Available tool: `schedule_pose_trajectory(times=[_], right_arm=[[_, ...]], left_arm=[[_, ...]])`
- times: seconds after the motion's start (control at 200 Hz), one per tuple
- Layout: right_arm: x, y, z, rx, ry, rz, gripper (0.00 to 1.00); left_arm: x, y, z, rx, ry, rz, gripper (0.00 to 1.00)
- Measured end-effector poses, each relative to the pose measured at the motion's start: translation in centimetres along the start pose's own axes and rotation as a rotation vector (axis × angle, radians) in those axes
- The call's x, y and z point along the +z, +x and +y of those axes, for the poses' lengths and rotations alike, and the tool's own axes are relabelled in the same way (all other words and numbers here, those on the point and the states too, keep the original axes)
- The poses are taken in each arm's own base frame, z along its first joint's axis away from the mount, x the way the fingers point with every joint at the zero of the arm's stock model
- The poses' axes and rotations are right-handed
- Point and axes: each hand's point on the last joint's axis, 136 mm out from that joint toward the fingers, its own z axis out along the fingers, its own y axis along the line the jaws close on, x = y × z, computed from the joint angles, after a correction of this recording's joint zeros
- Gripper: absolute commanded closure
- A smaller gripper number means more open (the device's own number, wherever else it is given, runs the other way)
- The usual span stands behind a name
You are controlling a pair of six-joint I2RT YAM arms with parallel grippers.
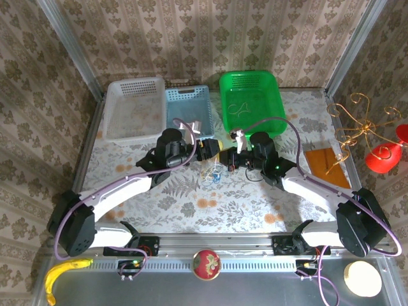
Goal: Untangle the cables
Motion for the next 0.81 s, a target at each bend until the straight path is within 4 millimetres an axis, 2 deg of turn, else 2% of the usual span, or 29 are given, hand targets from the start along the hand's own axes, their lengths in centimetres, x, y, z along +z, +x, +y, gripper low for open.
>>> schedule_pose_trajectory(times=[0.13,0.22,0.3,0.395,0.63,0.805], right_arm=[[0.0,-0.1,-0.1,0.001,0.005,-0.003,1.0],[0.0,-0.5,-0.1,0.003,0.014,-0.012,1.0],[-0.1,-1.2,0.1,0.006,0.014,-0.026,1.0],[-0.3,-2.0,0.4,0.013,0.014,-0.045,1.0],[-0.9,-3.1,0.9,0.032,0.017,-0.069,1.0],[-1.0,-3.7,1.3,0.057,0.009,-0.082,1.0]], left_arm=[[-2.5,-2.3,-0.1,0.051,-0.019,-0.067,0.16],[-4.6,-3.6,-0.2,0.093,-0.03,-0.126,0.11],[-6.0,-3.8,-0.1,0.128,-0.041,-0.156,0.08],[-6.9,-2.7,1.0,0.162,-0.07,-0.148,0.07],[-6.8,2.0,6.0,0.229,-0.171,-0.035,0.09],[-6.4,3.8,7.6,0.287,-0.186,0.018,0.12]])
